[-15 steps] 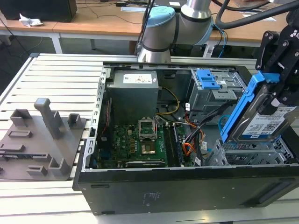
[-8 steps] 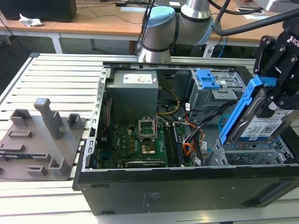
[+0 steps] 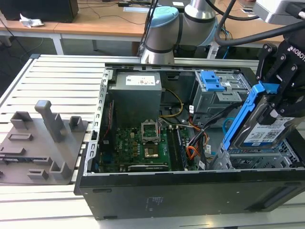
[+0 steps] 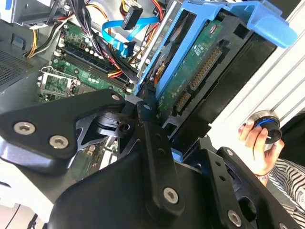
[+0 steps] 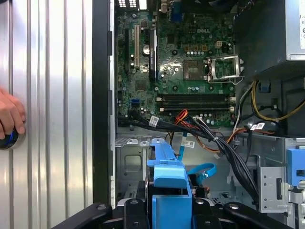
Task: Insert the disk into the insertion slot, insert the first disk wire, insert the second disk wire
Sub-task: 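Insert the disk into the insertion slot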
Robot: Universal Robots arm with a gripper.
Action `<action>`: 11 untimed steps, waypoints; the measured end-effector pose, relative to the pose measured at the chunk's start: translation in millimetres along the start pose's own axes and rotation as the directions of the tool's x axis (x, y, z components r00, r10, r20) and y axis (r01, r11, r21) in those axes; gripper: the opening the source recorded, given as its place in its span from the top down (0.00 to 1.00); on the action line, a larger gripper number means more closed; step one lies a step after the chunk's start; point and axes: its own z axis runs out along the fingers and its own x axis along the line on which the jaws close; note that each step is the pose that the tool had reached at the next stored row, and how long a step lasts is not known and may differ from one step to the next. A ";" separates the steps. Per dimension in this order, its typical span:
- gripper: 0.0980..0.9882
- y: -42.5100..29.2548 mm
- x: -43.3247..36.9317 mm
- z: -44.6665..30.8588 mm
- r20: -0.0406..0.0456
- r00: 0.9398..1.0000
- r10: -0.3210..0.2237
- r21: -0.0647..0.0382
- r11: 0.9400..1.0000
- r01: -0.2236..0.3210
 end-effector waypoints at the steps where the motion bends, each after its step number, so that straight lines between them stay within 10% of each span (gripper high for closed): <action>1: 0.70 0.0 0.0 0.0 0.000 1.000 0.000 0.000 1.000 0.000; 11: 0.70 -8.5 -0.2 -1.6 0.000 1.000 0.000 -0.010 1.000 0.000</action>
